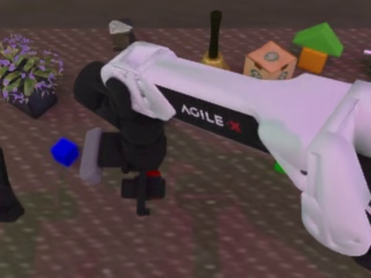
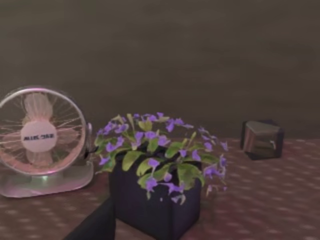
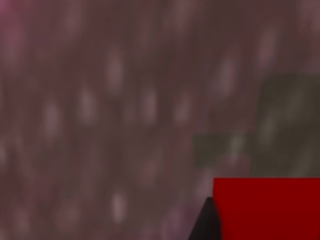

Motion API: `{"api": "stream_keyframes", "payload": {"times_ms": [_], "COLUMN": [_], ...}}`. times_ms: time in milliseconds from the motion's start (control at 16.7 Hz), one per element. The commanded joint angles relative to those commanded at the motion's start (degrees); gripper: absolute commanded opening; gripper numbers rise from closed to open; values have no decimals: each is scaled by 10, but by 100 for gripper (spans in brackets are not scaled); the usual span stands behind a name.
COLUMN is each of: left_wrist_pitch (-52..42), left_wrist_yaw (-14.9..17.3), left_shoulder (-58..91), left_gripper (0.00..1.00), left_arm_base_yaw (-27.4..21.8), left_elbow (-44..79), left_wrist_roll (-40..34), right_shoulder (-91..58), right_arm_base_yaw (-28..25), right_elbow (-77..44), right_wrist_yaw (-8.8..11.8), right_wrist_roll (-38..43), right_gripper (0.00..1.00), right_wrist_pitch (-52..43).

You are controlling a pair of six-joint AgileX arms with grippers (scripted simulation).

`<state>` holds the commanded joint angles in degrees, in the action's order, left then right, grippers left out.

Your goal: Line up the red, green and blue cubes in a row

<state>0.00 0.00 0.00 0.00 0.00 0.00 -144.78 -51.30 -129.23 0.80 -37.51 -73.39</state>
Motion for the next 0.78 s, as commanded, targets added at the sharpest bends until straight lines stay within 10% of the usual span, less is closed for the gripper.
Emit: {"api": "stream_keyframes", "payload": {"times_ms": [480, 780], "left_wrist_pitch": [0, 0], "left_wrist_yaw": [0, 0], "left_shoulder": [0, 0], "left_gripper": [100, 100], "left_arm_base_yaw": [0, 0], "left_elbow": [0, 0], "left_wrist_roll": [0, 0], "right_shoulder": [-3, -3], "right_arm_base_yaw": [-4, -4], "right_elbow": [65, 65], "right_wrist_yaw": [0, 0], "right_wrist_roll": [-2, -2], "right_gripper": [0, 38], "right_wrist_pitch": [65, 65]}}
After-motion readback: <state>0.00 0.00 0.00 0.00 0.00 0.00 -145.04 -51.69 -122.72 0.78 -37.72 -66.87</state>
